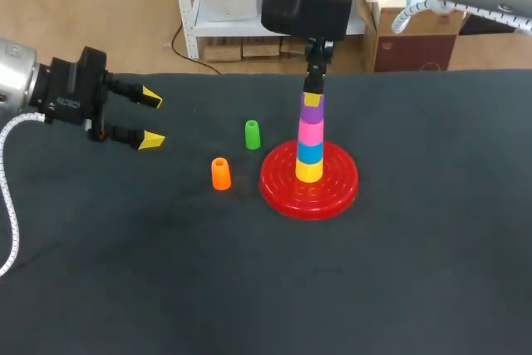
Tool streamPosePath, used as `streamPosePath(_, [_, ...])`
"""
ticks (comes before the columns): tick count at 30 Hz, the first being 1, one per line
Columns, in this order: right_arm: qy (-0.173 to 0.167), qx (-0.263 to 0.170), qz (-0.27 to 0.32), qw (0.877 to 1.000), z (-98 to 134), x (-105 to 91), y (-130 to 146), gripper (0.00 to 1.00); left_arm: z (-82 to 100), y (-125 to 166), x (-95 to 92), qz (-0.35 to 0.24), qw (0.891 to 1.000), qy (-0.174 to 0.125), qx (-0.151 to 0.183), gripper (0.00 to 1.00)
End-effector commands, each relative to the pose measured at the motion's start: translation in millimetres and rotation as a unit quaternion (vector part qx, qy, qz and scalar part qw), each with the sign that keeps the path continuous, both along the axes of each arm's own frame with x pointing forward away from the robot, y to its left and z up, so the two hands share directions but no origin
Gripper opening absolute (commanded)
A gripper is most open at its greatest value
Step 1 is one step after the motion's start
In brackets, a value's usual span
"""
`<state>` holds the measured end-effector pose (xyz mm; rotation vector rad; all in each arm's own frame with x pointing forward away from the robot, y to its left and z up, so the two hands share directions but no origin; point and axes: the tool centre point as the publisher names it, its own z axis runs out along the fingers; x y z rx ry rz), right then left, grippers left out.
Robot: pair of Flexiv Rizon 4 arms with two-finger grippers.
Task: Pick up and stack the cylinders on the red base in this order: pink,purple,orange,green
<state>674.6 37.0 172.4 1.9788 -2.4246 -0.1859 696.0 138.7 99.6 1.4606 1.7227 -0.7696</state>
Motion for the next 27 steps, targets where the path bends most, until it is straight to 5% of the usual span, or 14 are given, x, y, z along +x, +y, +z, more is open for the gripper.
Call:
streamPosePath(1, [-0.037,0.005,0.003,0.999,5.5,-3.0,3.7,1.00,-0.1,0.9,-0.6,0.000,1.000,-0.001,-0.001,1.00])
streamPosePath(8, [-0.058,0.018,0.064,0.996,24.3,7.1,48.7,1.00,-0.1,0.9,-0.6,0.000,1.000,-0.001,-0.001,1.00])
streamPosePath(27, [-0.016,0.044,0.097,0.994,-86.1,-6.5,140.4,1.00,-0.1,0.9,-0.6,0.000,1.000,-0.001,-0.001,1.00])
